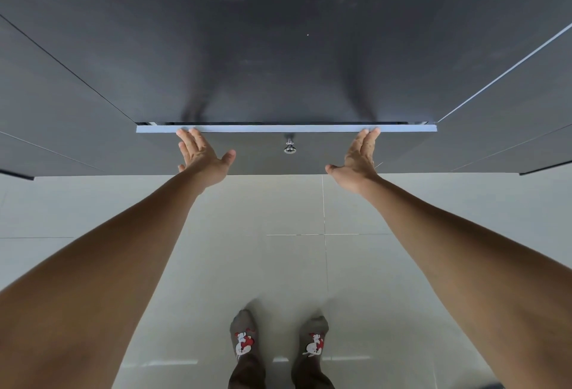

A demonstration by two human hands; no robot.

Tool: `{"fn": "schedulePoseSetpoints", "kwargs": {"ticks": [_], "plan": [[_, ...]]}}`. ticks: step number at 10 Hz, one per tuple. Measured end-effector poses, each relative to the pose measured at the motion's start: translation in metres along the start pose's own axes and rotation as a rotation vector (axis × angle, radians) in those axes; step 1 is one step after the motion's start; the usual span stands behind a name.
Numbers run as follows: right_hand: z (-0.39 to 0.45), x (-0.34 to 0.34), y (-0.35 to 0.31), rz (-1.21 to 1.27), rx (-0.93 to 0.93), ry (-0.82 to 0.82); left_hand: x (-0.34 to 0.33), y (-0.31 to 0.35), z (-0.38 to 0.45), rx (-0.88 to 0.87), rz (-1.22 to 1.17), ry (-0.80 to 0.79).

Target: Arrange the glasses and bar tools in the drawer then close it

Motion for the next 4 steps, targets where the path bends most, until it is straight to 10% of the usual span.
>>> {"fn": "schedulePoseSetpoints", "kwargs": {"ticks": [4], "plan": [[-0.003, 0.020, 0.002, -0.068, -0.084, -0.105, 0.014, 0.007, -0.013, -0.091, 0.030, 0.068]]}}
Point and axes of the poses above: each hand's wrist, its own z-axis towards the middle knuckle, its own x-axis out of the back of the hand, y = z × x, the point moved 10 cm from there along z, towards the middle knuckle, and after that the axes turned 2 degrees about -x, right-handed, at the moved point
